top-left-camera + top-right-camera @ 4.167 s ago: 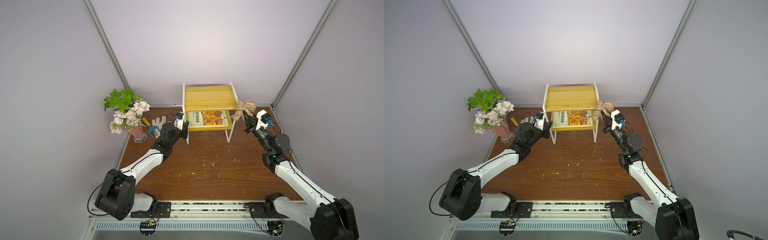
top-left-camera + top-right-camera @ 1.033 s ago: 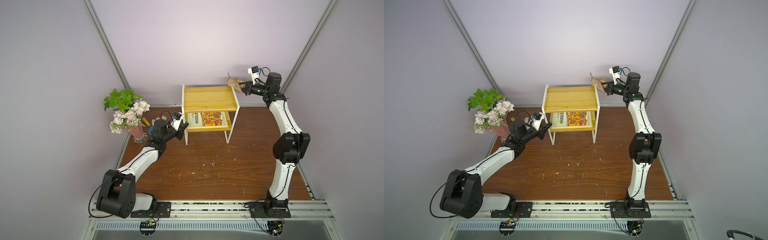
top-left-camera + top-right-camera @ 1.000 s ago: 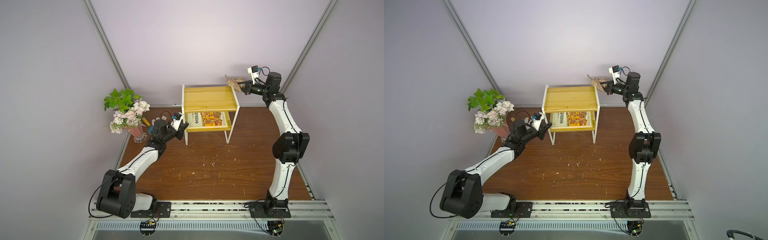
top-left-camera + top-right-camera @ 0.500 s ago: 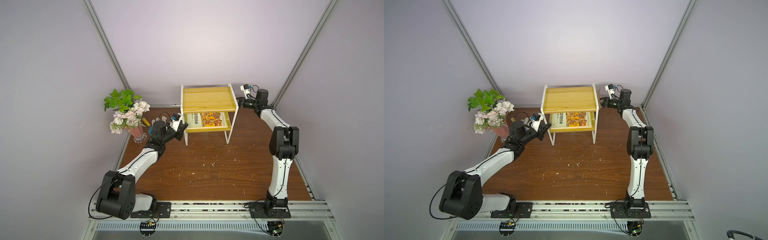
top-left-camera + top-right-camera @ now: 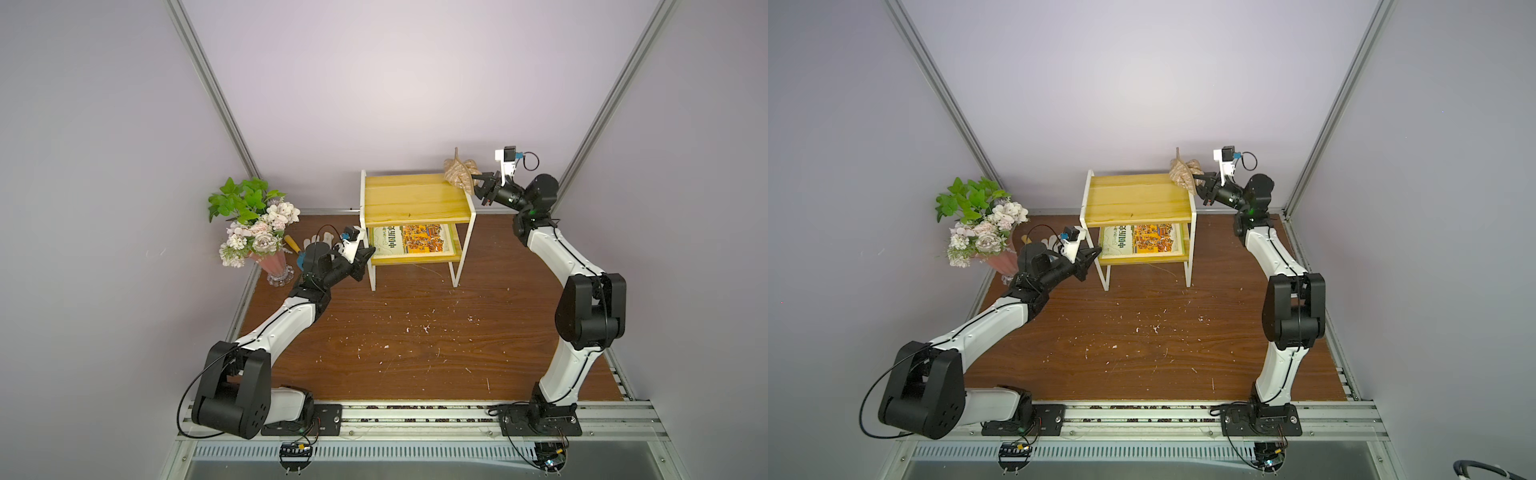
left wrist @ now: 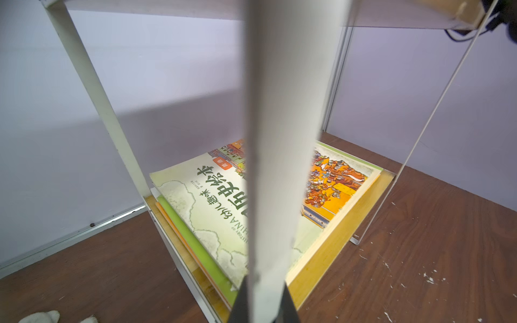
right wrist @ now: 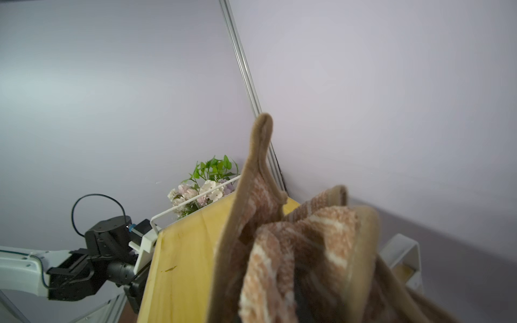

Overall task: Wipe the bookshelf clean with a cloth
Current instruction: Wipe the dust from the shelf.

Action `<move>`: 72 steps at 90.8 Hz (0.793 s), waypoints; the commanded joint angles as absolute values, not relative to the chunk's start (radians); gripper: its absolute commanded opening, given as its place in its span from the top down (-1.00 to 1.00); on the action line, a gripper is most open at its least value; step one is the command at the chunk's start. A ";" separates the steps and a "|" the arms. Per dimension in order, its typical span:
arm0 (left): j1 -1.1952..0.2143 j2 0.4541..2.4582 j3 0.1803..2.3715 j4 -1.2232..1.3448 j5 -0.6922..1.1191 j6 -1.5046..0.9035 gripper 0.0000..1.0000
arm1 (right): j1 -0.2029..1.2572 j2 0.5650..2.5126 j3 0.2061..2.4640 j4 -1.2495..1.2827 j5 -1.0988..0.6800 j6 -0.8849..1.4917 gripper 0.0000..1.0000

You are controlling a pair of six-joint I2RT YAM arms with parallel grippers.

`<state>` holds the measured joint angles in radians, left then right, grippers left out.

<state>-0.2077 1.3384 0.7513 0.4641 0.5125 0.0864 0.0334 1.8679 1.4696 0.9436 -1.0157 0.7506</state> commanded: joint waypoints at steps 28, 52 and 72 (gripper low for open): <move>-0.202 1.351 0.778 0.513 0.492 0.022 0.99 | -0.029 1.641 1.187 0.872 -0.818 0.629 1.00; -0.202 1.397 0.792 0.515 0.502 0.021 0.99 | 0.056 1.965 1.642 0.820 -0.834 0.717 1.00; -0.205 1.398 0.791 0.515 0.502 0.011 0.99 | 0.035 1.797 1.405 0.830 -0.861 0.661 1.00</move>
